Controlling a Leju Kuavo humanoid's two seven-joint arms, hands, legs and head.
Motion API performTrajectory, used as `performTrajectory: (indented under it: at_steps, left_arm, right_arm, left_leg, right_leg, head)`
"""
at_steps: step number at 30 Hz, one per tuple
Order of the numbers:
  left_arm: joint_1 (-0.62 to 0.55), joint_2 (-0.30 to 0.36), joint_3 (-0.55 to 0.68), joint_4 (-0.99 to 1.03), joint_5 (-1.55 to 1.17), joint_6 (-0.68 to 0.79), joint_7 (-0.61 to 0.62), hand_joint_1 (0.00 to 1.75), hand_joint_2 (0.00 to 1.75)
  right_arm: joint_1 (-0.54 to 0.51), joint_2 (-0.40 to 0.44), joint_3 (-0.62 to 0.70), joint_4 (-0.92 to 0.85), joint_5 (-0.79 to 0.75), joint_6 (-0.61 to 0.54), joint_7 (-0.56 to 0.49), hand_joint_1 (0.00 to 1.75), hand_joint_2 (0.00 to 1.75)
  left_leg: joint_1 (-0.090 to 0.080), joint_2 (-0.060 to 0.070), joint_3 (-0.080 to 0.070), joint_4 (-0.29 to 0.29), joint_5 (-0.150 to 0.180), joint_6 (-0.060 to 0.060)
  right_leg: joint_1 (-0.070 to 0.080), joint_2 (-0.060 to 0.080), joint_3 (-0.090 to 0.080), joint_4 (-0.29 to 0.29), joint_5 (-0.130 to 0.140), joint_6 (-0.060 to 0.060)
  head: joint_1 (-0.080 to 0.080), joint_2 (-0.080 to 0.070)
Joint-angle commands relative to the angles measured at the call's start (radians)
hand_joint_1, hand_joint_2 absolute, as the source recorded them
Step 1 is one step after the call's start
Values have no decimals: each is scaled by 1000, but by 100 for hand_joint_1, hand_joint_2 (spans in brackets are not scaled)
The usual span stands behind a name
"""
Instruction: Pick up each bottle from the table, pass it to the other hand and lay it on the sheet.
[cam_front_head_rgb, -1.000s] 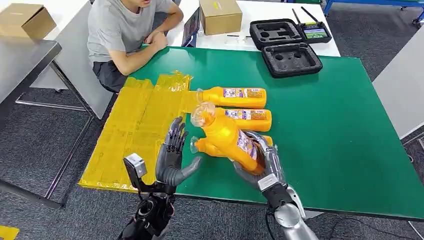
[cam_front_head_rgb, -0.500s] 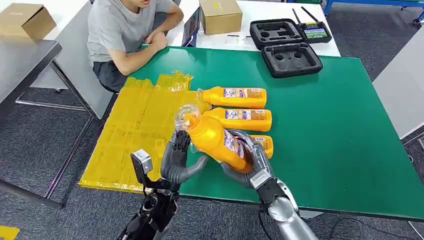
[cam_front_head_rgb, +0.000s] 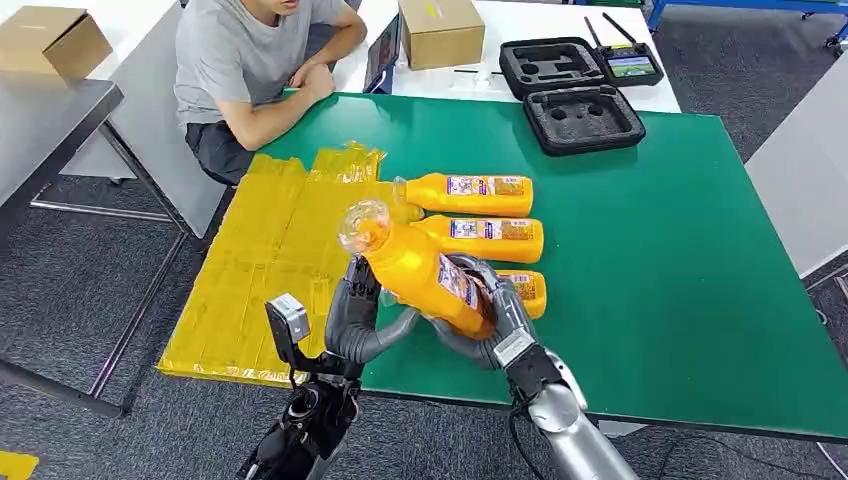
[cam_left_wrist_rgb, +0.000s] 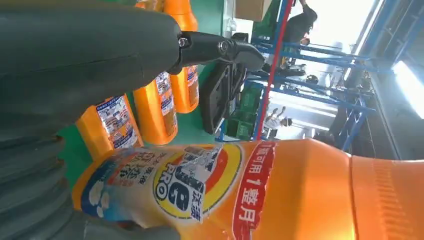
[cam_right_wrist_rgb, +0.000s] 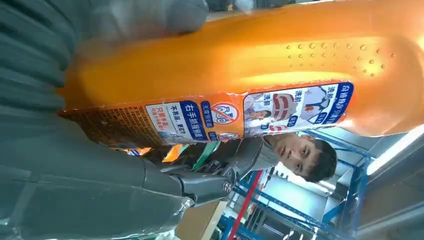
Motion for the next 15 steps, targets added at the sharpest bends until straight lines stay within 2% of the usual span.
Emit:
performTrajectory:
  at_steps: [1,15]
  left_arm:
    - [7,17,-6,-17,-12,7,8,0,175]
    - [20,20,-43,-2,-7,-54,8,0,175]
  right_arm:
    - [-57,-14,47,96,-2,-40,-3,175,175]
    - [-54,-14,36,107,5,-91,-3,175,175]
  left_leg:
    - [0,2,4,0,-1,1]
    - [0,1,3,-1,-1,1]
  right_leg:
    - [1,1,3,-1,-1,-2]
    - [0,0,3,-1,-1,-1]
  head:
    - [0,0]
    - [0,0]
